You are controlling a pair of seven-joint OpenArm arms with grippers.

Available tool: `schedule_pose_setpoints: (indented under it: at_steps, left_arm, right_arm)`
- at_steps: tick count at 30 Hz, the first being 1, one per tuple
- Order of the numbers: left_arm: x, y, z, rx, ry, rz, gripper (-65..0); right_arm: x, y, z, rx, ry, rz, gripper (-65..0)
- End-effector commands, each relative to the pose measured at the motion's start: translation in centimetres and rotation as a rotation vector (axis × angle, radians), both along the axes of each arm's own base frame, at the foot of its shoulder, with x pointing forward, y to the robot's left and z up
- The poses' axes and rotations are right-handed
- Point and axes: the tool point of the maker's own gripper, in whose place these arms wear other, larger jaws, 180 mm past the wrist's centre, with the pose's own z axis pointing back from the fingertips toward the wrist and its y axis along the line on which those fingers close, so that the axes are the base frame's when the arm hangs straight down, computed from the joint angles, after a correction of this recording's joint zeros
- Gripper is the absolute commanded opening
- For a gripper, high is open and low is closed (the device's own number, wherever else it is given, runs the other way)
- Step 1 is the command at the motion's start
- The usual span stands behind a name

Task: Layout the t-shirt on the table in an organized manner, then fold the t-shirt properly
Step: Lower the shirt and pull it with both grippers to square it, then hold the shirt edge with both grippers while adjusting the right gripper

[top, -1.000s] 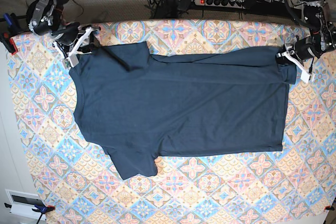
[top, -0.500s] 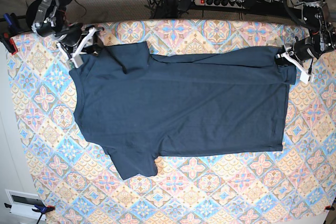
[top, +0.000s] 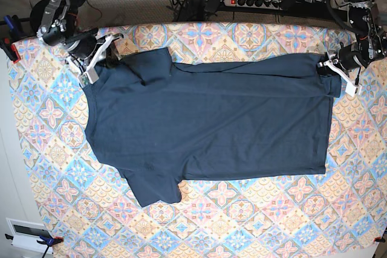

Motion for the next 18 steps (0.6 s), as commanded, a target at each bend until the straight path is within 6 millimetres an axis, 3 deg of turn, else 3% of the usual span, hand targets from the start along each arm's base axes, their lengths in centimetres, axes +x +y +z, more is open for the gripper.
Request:
schedule_pose_setpoints:
  at_steps: [1,10,14,18]
  left_arm:
    - [0.5,0.6,0.8,0.016,-0.020,-0.002,-65.0]
    - [0.4,0.6,0.7,0.016,-0.017,-0.002,-65.0]
    - [0.4,0.6,0.7,0.016,-0.016,-0.002,-65.0]
    - [0.4,0.6,0.7,0.016,-0.016,-0.002,-65.0]
  right_arm:
    - [0.6,-0.1,0.9,0.006,-0.036,0.003,-64.3]
    - [7.3,0.1,5.6,0.006,-0.227,0.008,-64.3]
    - [10.9,0.1,8.9,0.005,-0.339,0.009,-64.3]
    - [10.8,-0.2,8.0,0.012,-0.312,-0.001,-64.3]
